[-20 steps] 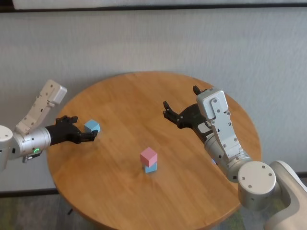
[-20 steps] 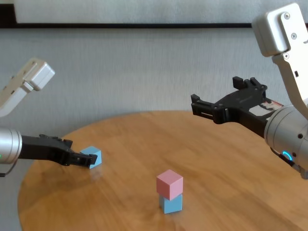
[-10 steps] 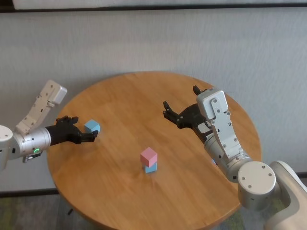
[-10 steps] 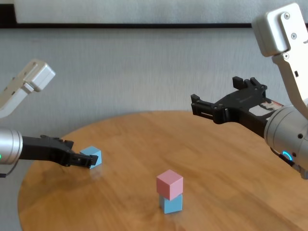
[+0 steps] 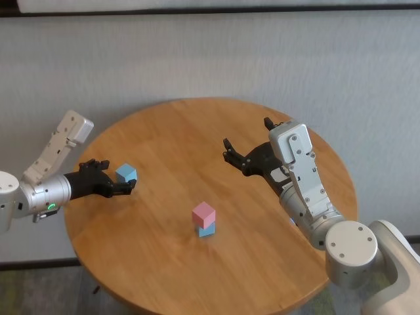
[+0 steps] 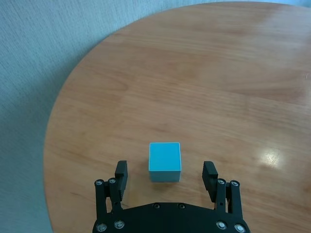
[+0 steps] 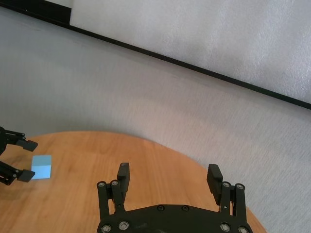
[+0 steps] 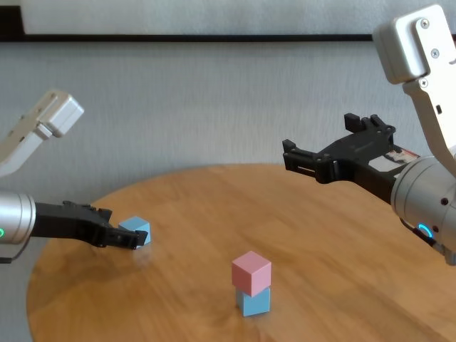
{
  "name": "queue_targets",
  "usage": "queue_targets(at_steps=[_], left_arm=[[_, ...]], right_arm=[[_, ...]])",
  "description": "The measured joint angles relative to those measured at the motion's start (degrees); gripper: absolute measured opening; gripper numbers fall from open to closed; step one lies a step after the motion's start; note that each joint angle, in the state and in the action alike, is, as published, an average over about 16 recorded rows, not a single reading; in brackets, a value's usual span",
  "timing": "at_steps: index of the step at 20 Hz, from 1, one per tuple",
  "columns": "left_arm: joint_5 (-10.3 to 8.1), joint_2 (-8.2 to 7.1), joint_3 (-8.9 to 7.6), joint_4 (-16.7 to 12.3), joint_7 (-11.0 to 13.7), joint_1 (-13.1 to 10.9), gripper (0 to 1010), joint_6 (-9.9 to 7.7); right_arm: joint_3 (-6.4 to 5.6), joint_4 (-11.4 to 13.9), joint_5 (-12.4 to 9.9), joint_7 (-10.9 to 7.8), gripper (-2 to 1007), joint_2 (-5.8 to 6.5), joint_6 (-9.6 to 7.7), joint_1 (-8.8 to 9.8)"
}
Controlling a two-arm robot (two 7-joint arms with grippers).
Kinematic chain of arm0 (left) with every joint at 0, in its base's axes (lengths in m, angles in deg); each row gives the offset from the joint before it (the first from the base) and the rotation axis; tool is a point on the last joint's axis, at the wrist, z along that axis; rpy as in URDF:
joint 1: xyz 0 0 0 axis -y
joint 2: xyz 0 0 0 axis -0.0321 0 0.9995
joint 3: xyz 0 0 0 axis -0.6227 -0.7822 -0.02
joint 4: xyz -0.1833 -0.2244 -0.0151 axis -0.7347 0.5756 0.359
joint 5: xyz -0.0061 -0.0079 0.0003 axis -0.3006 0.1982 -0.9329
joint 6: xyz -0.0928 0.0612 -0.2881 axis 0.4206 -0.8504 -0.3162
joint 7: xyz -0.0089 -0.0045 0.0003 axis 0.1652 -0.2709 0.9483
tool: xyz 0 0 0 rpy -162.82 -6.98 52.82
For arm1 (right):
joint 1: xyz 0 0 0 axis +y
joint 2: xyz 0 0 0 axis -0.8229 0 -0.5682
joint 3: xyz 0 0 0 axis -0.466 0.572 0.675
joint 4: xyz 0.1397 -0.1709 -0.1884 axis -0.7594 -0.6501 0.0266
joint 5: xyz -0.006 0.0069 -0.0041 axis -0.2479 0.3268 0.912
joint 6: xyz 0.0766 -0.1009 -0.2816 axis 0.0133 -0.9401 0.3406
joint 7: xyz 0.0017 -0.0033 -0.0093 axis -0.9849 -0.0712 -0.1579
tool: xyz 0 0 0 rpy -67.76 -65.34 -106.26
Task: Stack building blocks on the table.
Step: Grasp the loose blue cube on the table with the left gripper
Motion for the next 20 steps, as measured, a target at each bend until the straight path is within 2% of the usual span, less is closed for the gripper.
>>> queue_targets(at_steps=[20], left_arm=[[0.7,1.09,-0.18,4.14,1.17,1.98,1000,1.87]], right_arm=[[0.0,0.0,0.0,0.0,1005,0.0,0.0,0.0]])
